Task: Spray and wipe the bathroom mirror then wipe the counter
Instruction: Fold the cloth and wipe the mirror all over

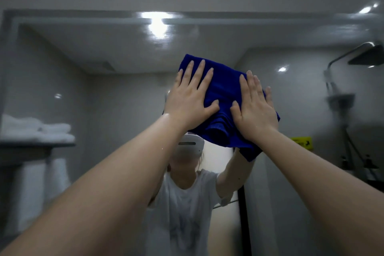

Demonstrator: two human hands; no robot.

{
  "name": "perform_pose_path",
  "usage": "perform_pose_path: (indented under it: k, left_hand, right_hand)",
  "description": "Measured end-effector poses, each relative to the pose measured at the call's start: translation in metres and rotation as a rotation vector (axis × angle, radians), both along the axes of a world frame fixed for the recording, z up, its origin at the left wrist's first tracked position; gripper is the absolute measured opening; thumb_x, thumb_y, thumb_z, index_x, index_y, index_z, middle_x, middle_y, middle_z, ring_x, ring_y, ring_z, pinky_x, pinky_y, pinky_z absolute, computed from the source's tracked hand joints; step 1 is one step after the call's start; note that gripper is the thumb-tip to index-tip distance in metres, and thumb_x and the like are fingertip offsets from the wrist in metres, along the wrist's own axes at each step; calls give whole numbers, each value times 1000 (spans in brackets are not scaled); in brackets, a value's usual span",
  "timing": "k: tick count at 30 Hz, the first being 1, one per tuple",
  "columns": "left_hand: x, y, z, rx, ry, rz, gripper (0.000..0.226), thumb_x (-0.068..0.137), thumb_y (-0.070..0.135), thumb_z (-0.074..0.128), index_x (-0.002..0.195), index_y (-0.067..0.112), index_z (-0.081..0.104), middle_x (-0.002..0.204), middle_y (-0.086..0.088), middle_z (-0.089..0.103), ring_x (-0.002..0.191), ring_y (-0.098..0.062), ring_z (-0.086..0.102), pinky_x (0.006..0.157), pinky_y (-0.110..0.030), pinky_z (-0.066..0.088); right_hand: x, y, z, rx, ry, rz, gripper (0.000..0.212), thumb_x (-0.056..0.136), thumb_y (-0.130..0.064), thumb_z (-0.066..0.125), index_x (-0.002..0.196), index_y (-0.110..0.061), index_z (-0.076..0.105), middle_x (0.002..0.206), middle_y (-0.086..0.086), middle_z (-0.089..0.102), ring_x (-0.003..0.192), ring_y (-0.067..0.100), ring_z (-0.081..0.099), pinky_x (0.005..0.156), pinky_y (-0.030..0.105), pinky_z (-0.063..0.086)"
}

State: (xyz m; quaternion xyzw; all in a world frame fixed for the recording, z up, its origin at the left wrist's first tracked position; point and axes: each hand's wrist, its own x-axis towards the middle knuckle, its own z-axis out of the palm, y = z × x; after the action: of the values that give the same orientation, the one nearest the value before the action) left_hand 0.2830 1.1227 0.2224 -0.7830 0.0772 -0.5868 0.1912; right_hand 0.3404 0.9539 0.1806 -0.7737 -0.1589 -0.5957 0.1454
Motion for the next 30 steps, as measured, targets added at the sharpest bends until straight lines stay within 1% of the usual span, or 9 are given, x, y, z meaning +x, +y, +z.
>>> perform_pose_path:
  k: [4, 7, 10, 14, 17, 21, 27, 30]
  left_hand:
    - [22, -75, -3, 52, 39, -25, 78, 91, 59, 28, 153, 20, 0, 160, -7, -8, 146, -26, -11, 117, -40, -8]
    - [34, -112, -12, 106, 61, -30, 79, 91, 60, 29, 153, 19, 0, 160, -7, -7, 146, -27, -11, 117, -40, -8]
    - [40, -121, -15, 146, 45, -39, 79, 91, 59, 29, 153, 18, 3, 160, -8, -4, 147, -27, -8, 118, -40, -7]
    - [37, -105, -6, 180, -2, -46, 77, 92, 59, 25, 153, 18, 3, 161, -5, -2, 147, -22, -5, 118, -39, -7]
    - [30, -79, 2, 114, -45, -51, 75, 93, 57, 22, 153, 16, 4, 160, -6, -2, 148, -21, -4, 118, -40, -7]
    - [9, -17, 14, 36, -79, -35, 74, 94, 56, 22, 153, 15, 4, 161, -5, -2, 148, -19, -3, 117, -39, -8]
    - [-38, 105, 29, -72, -78, 65, 75, 93, 57, 19, 152, 16, -3, 160, -4, -8, 147, -18, -8, 117, -37, -10]
    - [-60, 172, 30, -142, -103, 81, 74, 94, 56, 20, 152, 15, -3, 160, -4, -8, 147, -18, -8, 117, -35, -10]
  right_hand:
    - [20, -72, -12, 63, 35, -44, 81, 82, -51, 1, 154, -15, -2, 162, 5, -5, 149, 18, -3, 118, 38, -4]
    - [26, -109, -28, 90, 64, -89, 80, 82, -51, 1, 153, -14, -3, 162, 8, -4, 149, 21, -2, 119, 39, -2]
    - [29, -117, -35, 116, 82, -101, 79, 84, -50, 2, 153, -13, -4, 162, 9, -4, 149, 21, -2, 118, 38, -2]
    - [20, -100, -26, 216, 95, -89, 69, 94, -42, 16, 153, -11, 0, 162, 11, 0, 149, 22, 0, 120, 40, 1]
    - [8, -69, -9, 246, 99, -74, 64, 100, -36, 23, 154, -12, -1, 162, 10, -1, 149, 22, -1, 120, 40, 1]
    - [-10, -1, 14, 230, 52, -51, 64, 99, -37, 22, 154, -13, -1, 162, 9, -2, 149, 21, -2, 121, 40, 0]
    - [-46, 117, 43, 120, -28, 16, 66, 99, -41, 24, 154, -12, 0, 162, 9, -3, 149, 20, -3, 121, 41, -1]
    - [-66, 184, 55, 51, -69, 48, 67, 98, -41, 24, 154, -11, 2, 162, 9, -2, 149, 21, -2, 120, 41, -2]
